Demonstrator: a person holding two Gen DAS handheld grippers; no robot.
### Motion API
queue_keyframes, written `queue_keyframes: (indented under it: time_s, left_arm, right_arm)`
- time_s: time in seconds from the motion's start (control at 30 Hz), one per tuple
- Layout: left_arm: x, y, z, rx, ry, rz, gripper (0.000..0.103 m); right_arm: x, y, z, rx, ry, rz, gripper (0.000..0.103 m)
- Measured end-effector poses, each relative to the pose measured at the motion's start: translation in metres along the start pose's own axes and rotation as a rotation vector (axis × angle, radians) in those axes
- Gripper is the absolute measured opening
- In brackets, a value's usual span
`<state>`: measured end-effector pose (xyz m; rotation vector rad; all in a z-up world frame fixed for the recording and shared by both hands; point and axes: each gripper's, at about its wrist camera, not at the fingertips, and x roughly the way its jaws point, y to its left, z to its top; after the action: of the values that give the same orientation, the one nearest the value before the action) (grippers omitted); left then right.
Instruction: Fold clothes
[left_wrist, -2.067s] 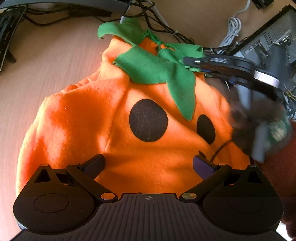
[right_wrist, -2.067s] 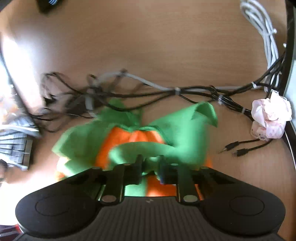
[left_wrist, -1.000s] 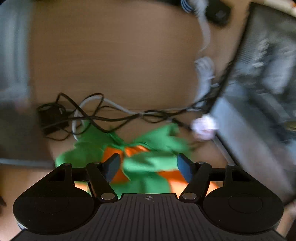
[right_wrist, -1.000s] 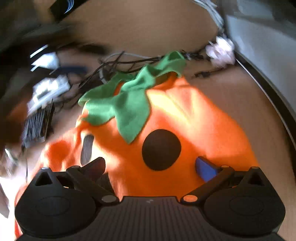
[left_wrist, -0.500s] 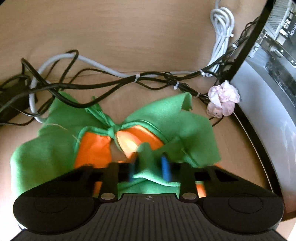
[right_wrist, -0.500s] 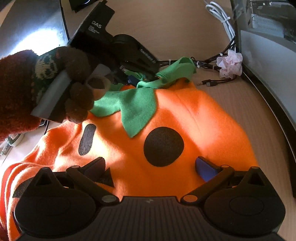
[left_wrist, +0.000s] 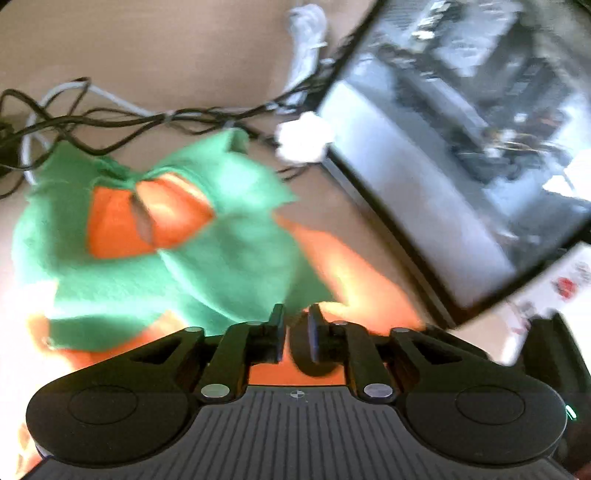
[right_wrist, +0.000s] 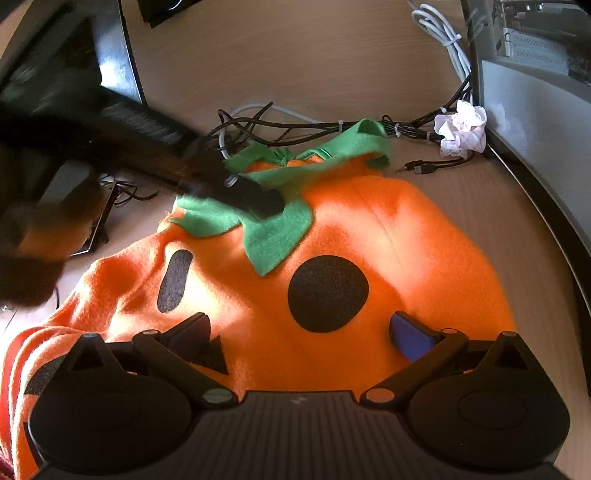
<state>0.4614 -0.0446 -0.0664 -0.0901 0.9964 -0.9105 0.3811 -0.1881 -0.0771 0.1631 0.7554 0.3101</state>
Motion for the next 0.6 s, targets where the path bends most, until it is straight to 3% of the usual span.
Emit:
queue_keyframes:
  time_s: [0.03,0.07,0.17,0.27,0.4,0.5,0.6]
  left_arm:
    - [-0.006,0.000,0.000,0.000,-0.015,-0.033,0.042]
    - [-0.011,0.001,0.001,-0.008,-0.034,-0.050,0.060]
    - [-0.019,-0.001,0.010,-0.012,-0.088,-0.067,0.074]
    - [-0.009,-0.004,0.018,-0.013,-0.116,-0.024,0.095]
    - [0.020,0.008,0.016,-0.048,-0.046,0.104,0.096]
    - [0.010,0.016,0.005,-0.090,-0.053,0.185,0.096]
    - [-0.016,0.021,-0.013,-0.126,-0.108,0.231,0.096]
  right_arm:
    - [0.000,0.001,0.000,-0.005,0.001,-0.001,0.103]
    - [0.001,0.002,0.001,-0.013,0.007,-0.005,0.103]
    - [0.003,0.005,0.002,-0.038,0.024,-0.017,0.103]
    - [0.004,0.008,0.003,-0.063,0.041,-0.029,0.103]
    - [0.005,0.010,0.006,-0.086,0.065,-0.038,0.103]
    - [-0.007,-0.003,0.021,-0.041,0.097,-0.004,0.103]
    - [-0.038,-0.014,0.045,-0.025,-0.006,-0.025,0.103]
